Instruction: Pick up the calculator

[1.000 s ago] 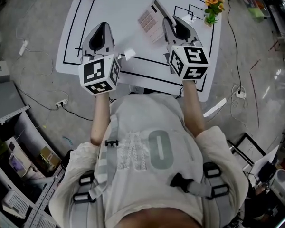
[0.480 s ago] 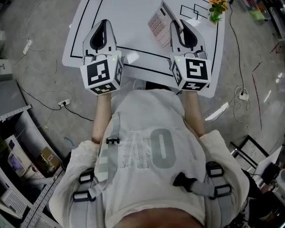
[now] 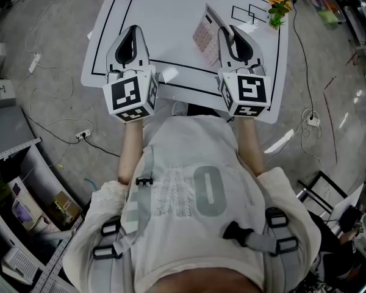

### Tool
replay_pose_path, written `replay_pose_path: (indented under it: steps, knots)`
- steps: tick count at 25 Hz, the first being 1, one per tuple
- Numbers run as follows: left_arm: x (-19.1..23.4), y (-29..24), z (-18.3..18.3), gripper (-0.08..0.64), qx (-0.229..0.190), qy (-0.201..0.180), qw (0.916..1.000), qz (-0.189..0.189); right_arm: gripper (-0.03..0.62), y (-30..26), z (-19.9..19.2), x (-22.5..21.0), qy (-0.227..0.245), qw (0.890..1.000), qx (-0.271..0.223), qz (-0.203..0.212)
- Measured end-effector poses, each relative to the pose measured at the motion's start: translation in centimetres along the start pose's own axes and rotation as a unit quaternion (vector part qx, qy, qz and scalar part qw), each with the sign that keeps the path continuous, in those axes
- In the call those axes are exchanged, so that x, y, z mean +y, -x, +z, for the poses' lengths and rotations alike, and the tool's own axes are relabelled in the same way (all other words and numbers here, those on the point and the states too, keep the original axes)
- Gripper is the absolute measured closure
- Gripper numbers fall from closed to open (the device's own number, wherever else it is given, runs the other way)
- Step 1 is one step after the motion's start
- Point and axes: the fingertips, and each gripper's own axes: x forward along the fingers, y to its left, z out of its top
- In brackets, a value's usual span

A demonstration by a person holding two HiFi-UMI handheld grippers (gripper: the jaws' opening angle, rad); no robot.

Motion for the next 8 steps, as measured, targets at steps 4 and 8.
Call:
replay_pose_path:
  steps: [4, 8]
  knots:
    - [0.28, -0.15, -0.14, 0.54, 0.001, 0.002, 1.0, 0.002, 0.52, -0.22, -0.06, 0.03, 0.004, 1.0, 0.003, 0.001]
    - [0.52, -0.16, -0.08, 0.54, 0.002, 0.003, 1.0, 0.004, 0.518, -0.33, 0.04, 0.09, 0.009, 1.0, 0.004, 0.001]
